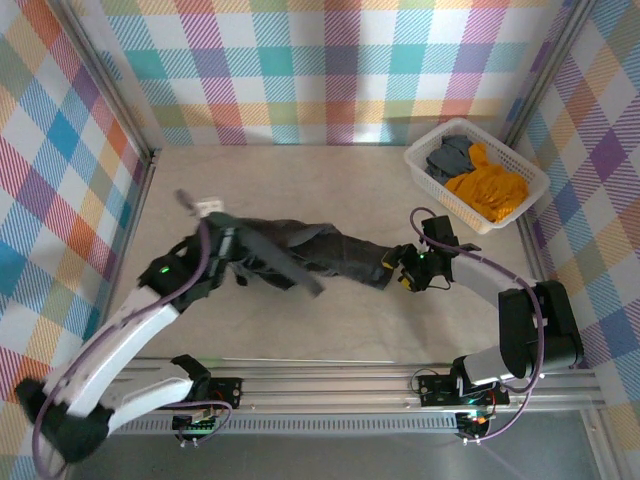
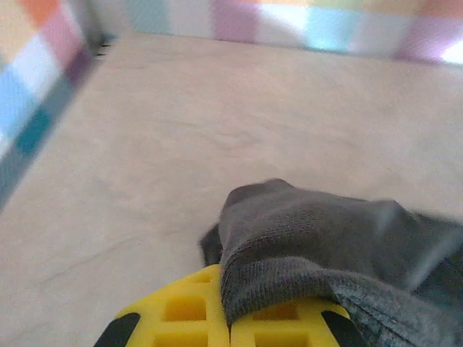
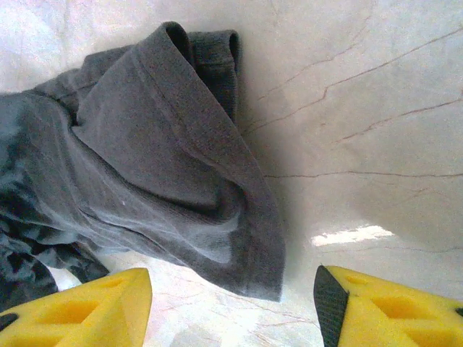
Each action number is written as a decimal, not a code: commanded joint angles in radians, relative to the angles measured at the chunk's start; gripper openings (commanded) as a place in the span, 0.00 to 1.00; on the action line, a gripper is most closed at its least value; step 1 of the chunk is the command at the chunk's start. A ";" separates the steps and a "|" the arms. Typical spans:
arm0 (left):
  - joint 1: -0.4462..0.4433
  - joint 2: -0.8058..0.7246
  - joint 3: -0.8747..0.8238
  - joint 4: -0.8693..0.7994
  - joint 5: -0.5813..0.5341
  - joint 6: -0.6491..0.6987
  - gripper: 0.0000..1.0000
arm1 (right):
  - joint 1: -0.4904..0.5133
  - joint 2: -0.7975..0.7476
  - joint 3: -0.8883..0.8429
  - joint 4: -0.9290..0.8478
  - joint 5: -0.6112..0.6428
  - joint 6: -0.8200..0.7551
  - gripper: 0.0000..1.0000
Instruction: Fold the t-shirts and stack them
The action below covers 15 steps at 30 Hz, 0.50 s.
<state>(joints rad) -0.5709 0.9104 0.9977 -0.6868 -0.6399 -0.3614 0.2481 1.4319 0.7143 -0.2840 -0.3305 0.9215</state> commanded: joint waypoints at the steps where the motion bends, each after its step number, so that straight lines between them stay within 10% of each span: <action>1: 0.077 -0.091 -0.074 -0.065 0.054 -0.050 0.00 | 0.024 -0.004 -0.002 0.025 -0.008 0.045 0.62; 15: 0.133 -0.113 -0.064 -0.147 0.006 -0.155 0.00 | 0.154 0.095 -0.007 0.118 0.082 0.266 0.62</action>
<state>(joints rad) -0.4545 0.8104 0.8795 -0.8066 -0.5941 -0.4782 0.4015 1.5200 0.7261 -0.2150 -0.2905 1.0859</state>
